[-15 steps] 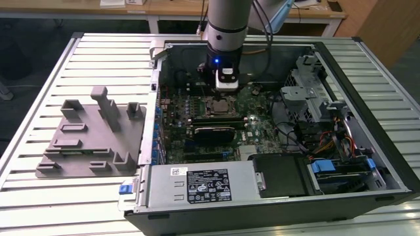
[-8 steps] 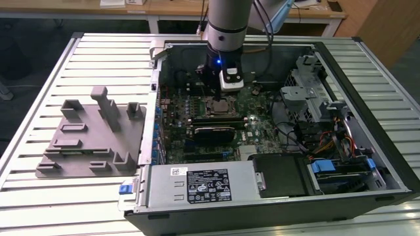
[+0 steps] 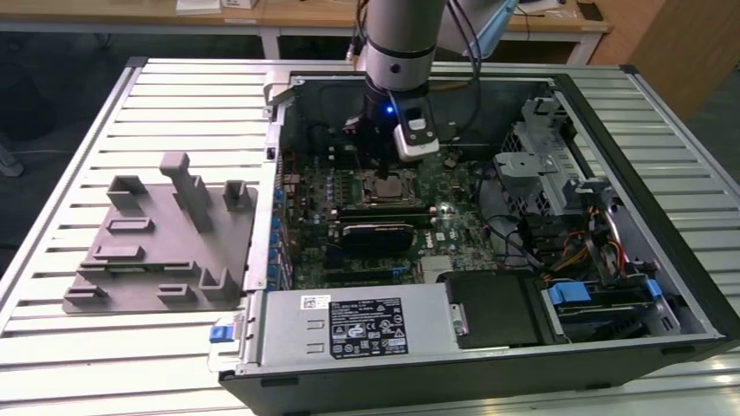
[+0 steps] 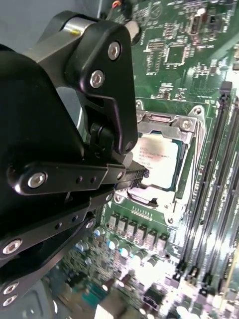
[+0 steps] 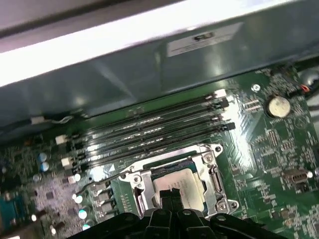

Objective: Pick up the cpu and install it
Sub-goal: 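Close the cpu cover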

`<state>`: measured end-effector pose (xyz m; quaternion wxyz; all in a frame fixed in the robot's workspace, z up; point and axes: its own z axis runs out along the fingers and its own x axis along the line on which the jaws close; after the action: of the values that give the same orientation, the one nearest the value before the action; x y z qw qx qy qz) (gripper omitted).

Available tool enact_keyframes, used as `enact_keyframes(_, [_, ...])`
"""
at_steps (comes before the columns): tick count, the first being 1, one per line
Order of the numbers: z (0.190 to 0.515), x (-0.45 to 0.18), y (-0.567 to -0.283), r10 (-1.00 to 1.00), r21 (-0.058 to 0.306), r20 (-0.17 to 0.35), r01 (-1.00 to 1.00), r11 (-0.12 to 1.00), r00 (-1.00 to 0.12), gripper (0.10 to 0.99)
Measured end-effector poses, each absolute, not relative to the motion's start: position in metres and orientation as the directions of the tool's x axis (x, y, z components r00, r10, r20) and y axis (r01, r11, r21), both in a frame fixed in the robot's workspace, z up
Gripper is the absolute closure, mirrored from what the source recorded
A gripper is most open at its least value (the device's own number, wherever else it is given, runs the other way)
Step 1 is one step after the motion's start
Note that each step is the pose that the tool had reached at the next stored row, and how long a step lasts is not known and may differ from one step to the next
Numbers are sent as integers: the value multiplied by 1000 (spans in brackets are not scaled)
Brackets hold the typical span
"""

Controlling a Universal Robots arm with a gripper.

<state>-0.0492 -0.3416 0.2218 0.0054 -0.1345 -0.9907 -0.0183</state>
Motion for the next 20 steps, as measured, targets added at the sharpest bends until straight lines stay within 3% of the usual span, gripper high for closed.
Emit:
enact_keyframes(10, [221, -49, -342, 91, 33, 15, 91, 995, -996, 980])
enact_keyframes(20, [216, -51, -343, 143, 33, 15, 144, 989, -990, 980])
